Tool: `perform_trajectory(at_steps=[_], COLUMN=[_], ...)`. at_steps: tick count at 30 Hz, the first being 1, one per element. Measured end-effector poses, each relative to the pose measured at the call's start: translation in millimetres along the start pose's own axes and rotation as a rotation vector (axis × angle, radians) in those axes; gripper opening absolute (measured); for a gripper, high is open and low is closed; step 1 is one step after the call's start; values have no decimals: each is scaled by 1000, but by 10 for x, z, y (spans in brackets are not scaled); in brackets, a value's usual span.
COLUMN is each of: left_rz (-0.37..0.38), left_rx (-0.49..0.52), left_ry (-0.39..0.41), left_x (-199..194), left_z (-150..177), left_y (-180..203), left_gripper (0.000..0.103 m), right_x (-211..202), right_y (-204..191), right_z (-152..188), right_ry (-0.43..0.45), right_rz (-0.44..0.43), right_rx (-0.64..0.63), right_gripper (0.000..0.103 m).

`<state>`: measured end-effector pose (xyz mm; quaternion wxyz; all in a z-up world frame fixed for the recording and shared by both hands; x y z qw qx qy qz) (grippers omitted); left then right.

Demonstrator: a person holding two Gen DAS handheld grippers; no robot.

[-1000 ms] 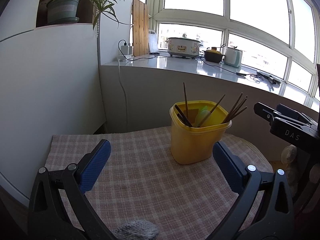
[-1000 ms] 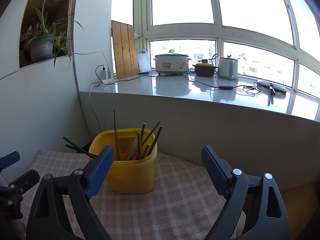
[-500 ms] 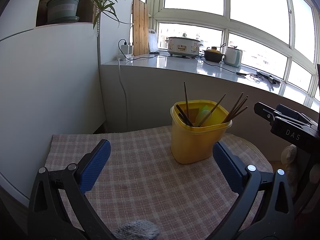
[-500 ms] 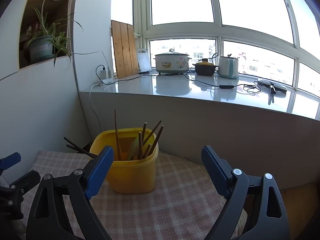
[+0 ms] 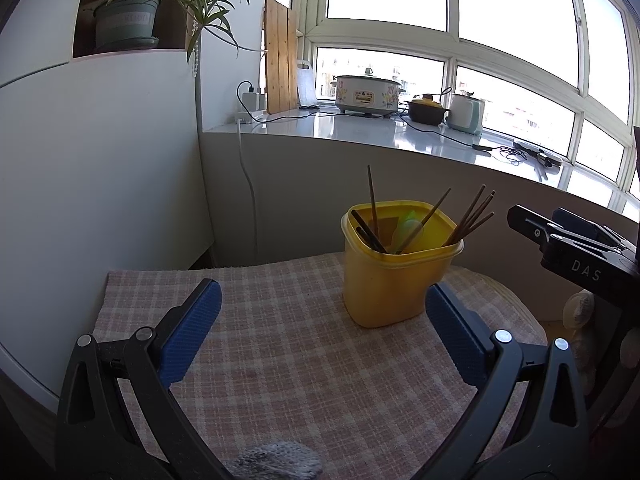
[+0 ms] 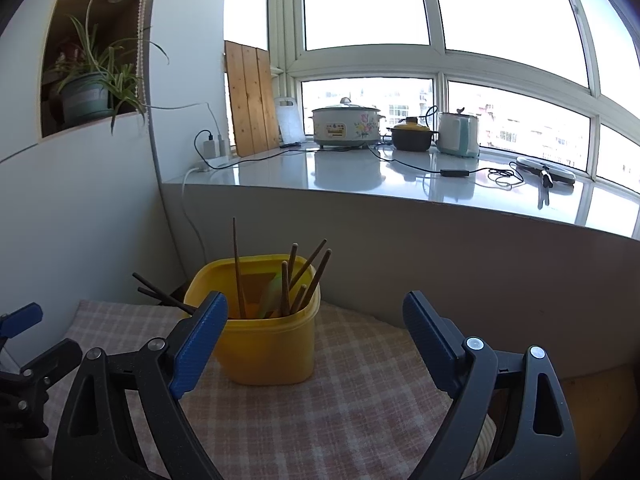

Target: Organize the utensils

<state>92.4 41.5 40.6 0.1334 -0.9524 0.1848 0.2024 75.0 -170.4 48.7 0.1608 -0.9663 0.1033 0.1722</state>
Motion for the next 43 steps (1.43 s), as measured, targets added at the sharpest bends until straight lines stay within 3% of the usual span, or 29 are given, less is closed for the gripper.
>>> perform_trajectory(at_steps=[43], left_rz=[-51], left_rx=[-8], left_ry=[-9], left_x=[45], left_z=[40], left_y=[-172], left_gripper=[103], right_x=[55], right_y=[-8], right_z=[100], right_ry=[-33], right_rz=[4], right_rx=[7], right_gripper=[89])
Point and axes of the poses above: each gripper's, at about its wrist camera, not at the fingertips, and x roughly the way its jaws point, y to its right, z to its underside, the point moved 4 cm from there along x, roughly the way its jaws point, and after that the axes turned 15 degrees about x, right-handed, at the moved point
